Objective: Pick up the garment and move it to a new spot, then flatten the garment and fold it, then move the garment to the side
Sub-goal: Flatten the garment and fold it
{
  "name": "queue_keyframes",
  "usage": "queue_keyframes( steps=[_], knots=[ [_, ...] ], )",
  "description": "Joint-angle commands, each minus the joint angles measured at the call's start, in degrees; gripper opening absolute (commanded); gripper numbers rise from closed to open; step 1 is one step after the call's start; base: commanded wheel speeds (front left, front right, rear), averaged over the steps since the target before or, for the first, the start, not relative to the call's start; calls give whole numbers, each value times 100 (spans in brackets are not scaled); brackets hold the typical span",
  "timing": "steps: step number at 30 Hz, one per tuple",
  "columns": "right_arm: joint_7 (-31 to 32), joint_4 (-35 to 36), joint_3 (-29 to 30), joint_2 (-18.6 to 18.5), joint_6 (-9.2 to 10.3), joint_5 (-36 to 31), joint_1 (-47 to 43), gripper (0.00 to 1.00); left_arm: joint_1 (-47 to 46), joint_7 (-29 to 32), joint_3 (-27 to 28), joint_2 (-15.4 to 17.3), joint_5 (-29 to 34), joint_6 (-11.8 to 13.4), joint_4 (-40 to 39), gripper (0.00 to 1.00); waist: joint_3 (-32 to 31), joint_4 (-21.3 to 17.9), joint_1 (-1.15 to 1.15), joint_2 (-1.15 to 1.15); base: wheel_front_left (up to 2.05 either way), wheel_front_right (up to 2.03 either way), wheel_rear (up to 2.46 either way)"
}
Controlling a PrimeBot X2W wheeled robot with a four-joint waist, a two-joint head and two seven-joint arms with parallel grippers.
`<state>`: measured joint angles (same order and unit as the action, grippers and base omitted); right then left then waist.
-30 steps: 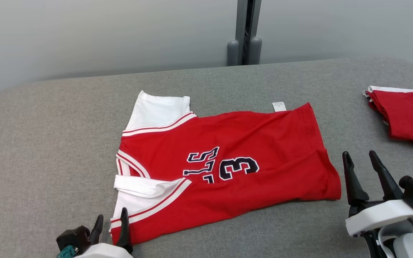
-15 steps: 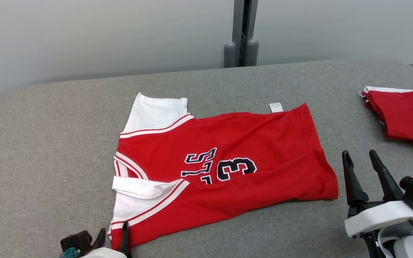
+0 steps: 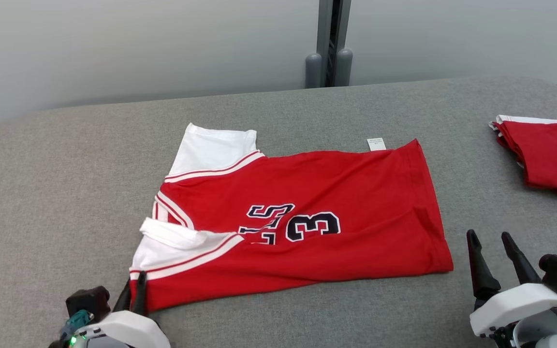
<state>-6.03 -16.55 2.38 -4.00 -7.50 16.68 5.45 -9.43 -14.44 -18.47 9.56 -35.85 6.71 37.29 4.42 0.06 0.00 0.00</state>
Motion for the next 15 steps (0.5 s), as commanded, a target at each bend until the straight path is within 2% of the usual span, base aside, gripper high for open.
queue_keyframes(
  steps=[1,8,15],
  knots=[
    [50,-85,37,4,3,48,-29,100,-70,-36,41,81,88,75,-79,0,-2,17,0,0,0,0,0],
    [360,-864,-7,93,3,684,133,100,35,-73,44,179,305,76,-504,0,23,68,0,0,0,0,0],
    [174,-1773,-398,93,3,1884,517,100,73,-53,-73,115,347,63,-611,0,72,114,0,0,0,0,0]
  ],
)
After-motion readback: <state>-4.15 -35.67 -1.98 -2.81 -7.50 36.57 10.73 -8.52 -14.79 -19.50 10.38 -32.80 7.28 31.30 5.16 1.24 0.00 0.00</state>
